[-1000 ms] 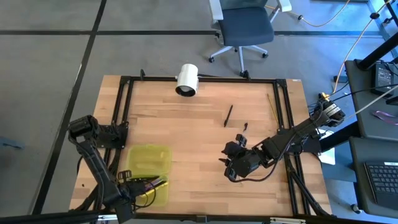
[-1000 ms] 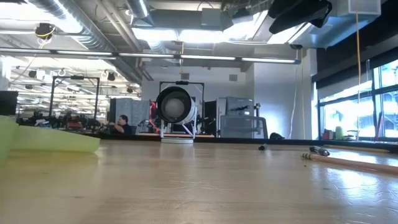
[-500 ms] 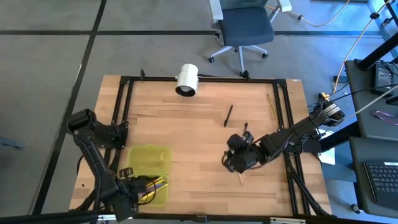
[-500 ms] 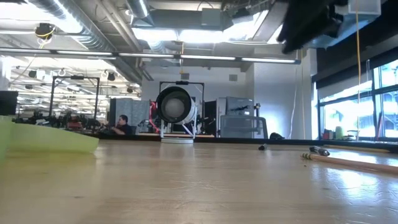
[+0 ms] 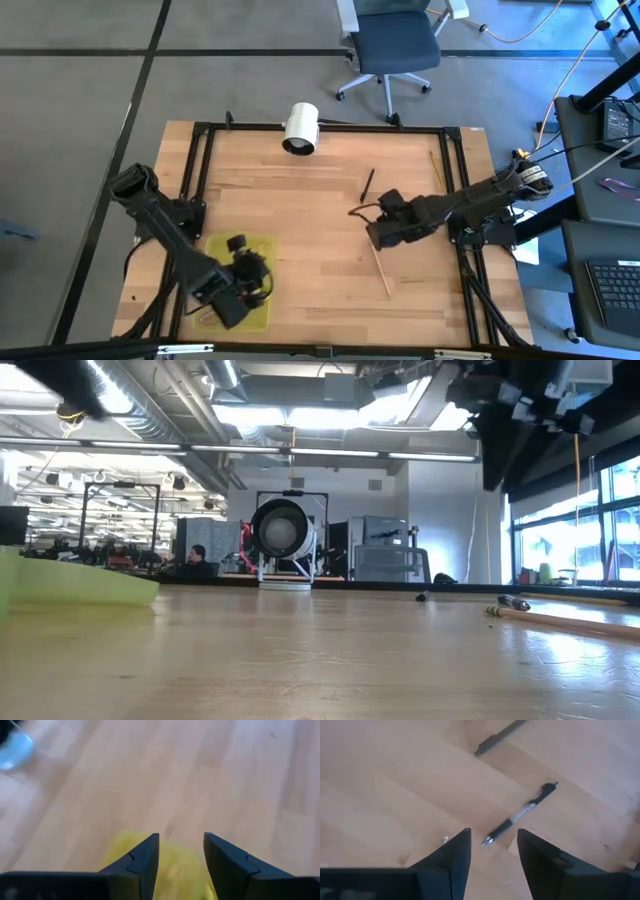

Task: Pick & place school supplies into a supply box
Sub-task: Put the black pen into the yellow supply box

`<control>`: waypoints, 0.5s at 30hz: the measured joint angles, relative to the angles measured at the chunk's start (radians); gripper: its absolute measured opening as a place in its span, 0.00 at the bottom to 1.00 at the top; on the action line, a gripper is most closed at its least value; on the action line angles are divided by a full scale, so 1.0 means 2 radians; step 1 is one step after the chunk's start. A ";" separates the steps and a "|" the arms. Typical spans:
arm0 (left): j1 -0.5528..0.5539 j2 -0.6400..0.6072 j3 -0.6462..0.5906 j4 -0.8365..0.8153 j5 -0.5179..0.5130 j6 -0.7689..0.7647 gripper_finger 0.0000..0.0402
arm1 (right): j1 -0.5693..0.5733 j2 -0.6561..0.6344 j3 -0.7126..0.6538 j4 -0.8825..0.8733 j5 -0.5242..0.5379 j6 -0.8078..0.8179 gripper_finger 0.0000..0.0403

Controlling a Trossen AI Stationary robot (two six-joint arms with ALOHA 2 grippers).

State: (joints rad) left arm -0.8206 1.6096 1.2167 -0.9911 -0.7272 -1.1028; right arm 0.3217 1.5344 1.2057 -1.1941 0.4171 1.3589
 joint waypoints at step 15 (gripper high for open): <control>0.091 0.005 0.000 0.023 -0.020 0.046 0.34 | -0.097 0.003 -0.168 0.165 -0.085 0.001 0.41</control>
State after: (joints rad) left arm -0.6384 1.6192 1.2167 -0.9447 -0.7677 -1.0113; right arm 0.1273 1.5410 0.8691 -0.8634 0.2462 1.3605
